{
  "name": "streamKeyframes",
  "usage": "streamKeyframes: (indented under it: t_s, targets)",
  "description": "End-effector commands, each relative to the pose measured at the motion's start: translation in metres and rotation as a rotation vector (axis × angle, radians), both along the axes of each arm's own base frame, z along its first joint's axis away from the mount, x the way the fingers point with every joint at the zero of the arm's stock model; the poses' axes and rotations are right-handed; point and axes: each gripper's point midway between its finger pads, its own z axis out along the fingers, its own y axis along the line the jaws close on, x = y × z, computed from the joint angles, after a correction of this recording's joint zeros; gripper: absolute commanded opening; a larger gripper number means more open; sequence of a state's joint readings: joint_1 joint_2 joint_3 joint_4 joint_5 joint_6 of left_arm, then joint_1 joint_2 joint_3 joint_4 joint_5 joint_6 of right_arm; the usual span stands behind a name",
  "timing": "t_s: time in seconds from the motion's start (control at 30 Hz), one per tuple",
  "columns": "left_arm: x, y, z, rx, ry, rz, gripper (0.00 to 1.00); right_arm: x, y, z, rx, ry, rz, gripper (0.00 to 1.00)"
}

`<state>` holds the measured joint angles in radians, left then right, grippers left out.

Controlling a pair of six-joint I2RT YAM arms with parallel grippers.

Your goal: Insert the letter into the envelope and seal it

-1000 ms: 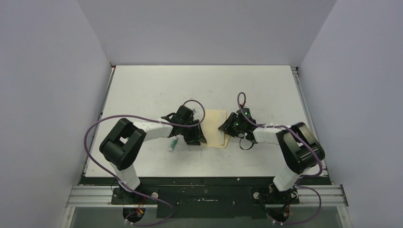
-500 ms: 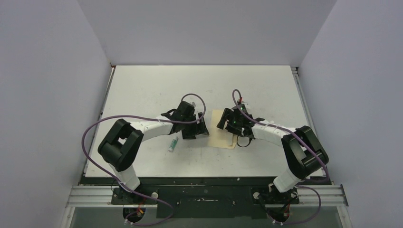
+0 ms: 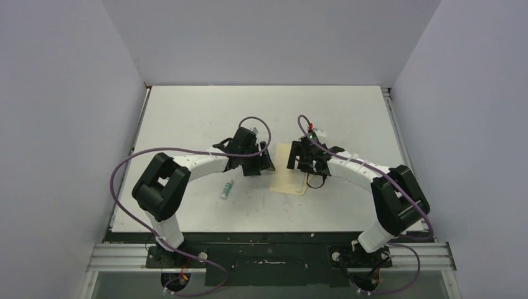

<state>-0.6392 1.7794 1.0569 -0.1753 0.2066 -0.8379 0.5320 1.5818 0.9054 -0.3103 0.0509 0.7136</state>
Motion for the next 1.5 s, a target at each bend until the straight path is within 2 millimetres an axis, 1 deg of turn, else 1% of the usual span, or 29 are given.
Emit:
streamKeyframes:
  t_s: [0.0, 0.07, 0.1, 0.2, 0.3, 0.4, 0.53, 0.63, 0.77, 0.83, 0.93, 1.07, 1.27, 1.47]
  targets:
    - [0.014, -0.012, 0.018, -0.07, -0.051, -0.001, 0.62, 0.006, -0.021, 0.016, -0.101, -0.04, -0.015, 0.9]
    - [0.014, -0.016, 0.019, -0.09, -0.058, -0.015, 0.61, 0.006, -0.025, 0.014, -0.091, -0.036, -0.017, 0.88]
    - [0.015, -0.018, 0.02, -0.101, -0.06, -0.021, 0.61, 0.007, -0.025, 0.012, -0.075, -0.032, -0.019, 0.85]
    - [0.019, -0.021, 0.019, -0.108, -0.064, -0.024, 0.61, 0.01, -0.023, 0.01, -0.044, -0.037, -0.008, 0.69]
    - [0.024, -0.021, 0.013, -0.087, -0.07, -0.023, 0.6, 0.013, -0.018, 0.01, -0.027, -0.04, 0.006, 0.56]
    - [0.029, -0.02, 0.007, -0.058, -0.074, -0.023, 0.59, 0.016, -0.016, 0.007, -0.026, -0.034, 0.003, 0.49]
    - [0.035, -0.021, 0.001, -0.037, -0.079, -0.03, 0.58, 0.016, -0.017, -0.003, -0.04, -0.011, -0.007, 0.45]
    - [0.037, -0.023, -0.002, -0.034, -0.077, -0.03, 0.54, 0.014, -0.02, -0.012, -0.057, 0.009, -0.013, 0.39]
    - [0.039, -0.024, -0.009, -0.027, -0.069, -0.04, 0.52, 0.015, -0.017, -0.02, -0.043, 0.014, -0.012, 0.32]
    - [0.039, -0.025, -0.014, -0.021, -0.063, -0.046, 0.49, 0.015, -0.015, -0.024, -0.04, 0.02, -0.008, 0.29]
    - [0.035, -0.029, -0.022, -0.032, -0.035, -0.08, 0.41, 0.016, -0.012, -0.026, -0.026, 0.02, 0.002, 0.22]
    - [0.028, -0.03, -0.033, -0.025, 0.001, -0.121, 0.37, 0.018, -0.007, -0.028, -0.01, 0.015, 0.024, 0.15]
    - [0.024, -0.029, -0.038, -0.019, 0.012, -0.145, 0.36, 0.018, 0.002, -0.031, 0.005, 0.025, 0.096, 0.11]
    - [0.023, -0.029, -0.041, -0.013, 0.02, -0.152, 0.36, 0.021, 0.019, -0.029, 0.069, 0.009, 0.16, 0.11]
